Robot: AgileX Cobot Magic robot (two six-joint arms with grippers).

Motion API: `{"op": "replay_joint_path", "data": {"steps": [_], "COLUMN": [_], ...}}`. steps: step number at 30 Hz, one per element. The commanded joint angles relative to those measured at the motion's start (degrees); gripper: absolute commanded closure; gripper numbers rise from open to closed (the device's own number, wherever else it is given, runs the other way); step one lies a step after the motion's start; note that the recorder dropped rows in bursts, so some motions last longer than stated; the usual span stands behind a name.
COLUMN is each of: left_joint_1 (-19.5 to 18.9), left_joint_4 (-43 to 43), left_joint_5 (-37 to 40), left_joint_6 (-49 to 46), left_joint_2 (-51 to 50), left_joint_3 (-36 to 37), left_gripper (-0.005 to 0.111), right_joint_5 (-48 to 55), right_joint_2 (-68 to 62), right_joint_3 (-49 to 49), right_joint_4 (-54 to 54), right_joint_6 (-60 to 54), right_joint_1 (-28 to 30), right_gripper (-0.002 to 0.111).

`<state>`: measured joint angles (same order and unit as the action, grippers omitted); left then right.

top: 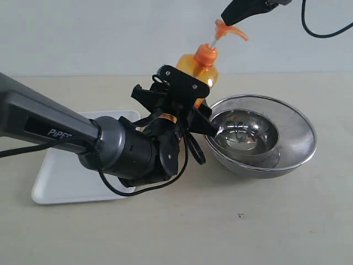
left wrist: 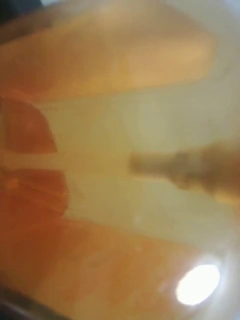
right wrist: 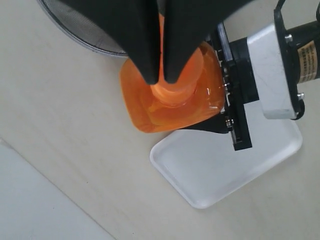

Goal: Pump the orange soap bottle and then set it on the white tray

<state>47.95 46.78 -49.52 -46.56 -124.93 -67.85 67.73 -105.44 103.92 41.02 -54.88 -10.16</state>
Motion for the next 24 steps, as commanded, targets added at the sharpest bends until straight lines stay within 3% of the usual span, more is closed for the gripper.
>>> {"op": "replay_joint_path", "data": {"steps": [1, 24], "left_joint_1": [0.1, 0.1], "left_joint_4": [-1.8, -1.8], "left_joint_5": [-3.1, -3.1], "left_joint_6": [2.1, 2.1], "left_joint_2": [0.7, 0.7], "left_joint_3": [-0.8, -0.8], "left_gripper": [0.102, 0.102], "right_joint_5": [2.2, 2.2], "right_joint_2": [-0.4, -3.2], "right_joint_3": [-0.7, -0.7], "right_joint_4": [-3.5, -6.1], "right_joint_6": [0.0, 1.8], "right_joint_1": [-2.4, -3.1], "right_gripper": [0.108, 0.108]}}
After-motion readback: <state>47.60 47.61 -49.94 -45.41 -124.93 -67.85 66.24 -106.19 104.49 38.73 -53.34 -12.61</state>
